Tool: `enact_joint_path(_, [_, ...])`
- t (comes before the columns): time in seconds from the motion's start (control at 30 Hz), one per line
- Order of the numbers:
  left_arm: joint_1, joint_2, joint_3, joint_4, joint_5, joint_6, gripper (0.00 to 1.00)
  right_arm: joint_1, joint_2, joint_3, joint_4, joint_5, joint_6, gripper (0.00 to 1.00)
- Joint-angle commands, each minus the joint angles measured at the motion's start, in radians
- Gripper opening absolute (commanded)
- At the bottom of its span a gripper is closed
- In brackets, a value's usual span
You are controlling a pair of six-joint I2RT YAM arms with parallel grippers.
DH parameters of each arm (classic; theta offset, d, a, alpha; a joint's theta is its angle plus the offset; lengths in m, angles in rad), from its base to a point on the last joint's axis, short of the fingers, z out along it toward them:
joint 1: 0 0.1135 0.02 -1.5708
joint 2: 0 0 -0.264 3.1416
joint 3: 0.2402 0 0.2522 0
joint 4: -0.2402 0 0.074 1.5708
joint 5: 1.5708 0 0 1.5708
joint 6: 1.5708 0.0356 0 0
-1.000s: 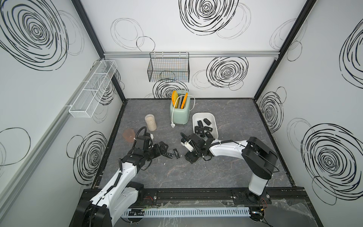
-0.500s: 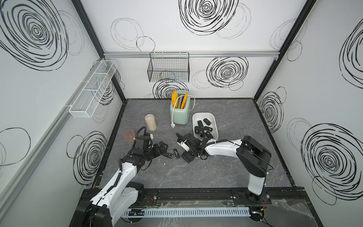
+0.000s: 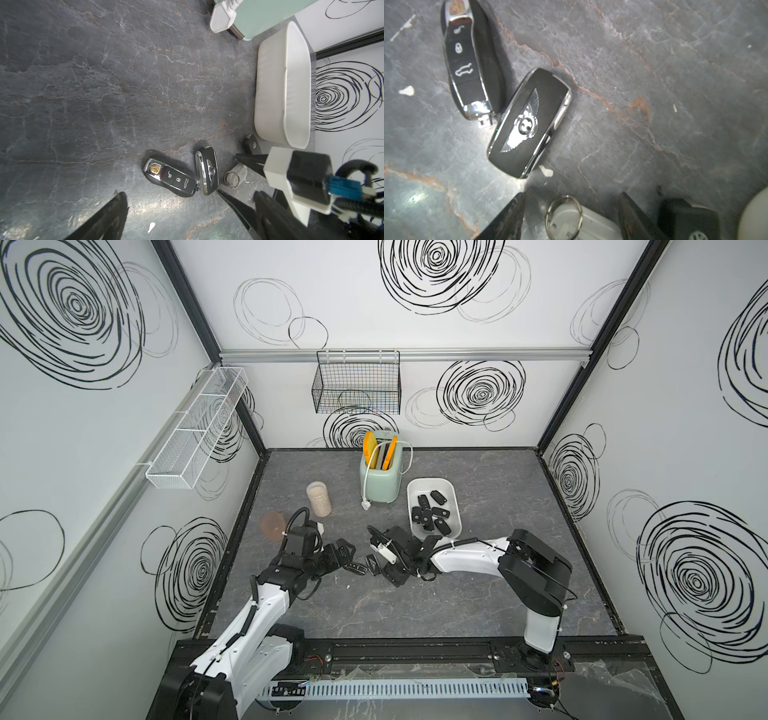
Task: Place the car key into the storage box
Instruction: Pick up the car key from the center of the board.
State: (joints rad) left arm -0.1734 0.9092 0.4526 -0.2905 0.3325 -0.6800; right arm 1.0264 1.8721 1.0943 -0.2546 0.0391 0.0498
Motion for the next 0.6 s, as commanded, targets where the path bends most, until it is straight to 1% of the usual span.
enact_joint_path(0.0, [0.013, -0.018, -0.001, 0.019, 0.007, 0.003, 0.98, 0.009, -0.001, -0.063, -0.15, 0.015, -0.042, 0.68])
enact_joint_path(0.27, [0.014, -0.03, -0.002, 0.013, 0.008, 0.002, 0.98, 0.008, -0.034, -0.091, -0.199, 0.007, -0.05, 0.68])
enact_joint_path(0.33, [0.014, -0.03, -0.002, 0.014, 0.008, 0.0, 0.98, 0.008, -0.037, -0.096, -0.191, 0.005, -0.047, 0.65])
enact_joint_path(0.57, [0.014, -0.035, 0.001, 0.011, 0.009, -0.003, 0.98, 0.017, -0.012, -0.079, -0.179, 0.033, -0.038, 0.49])
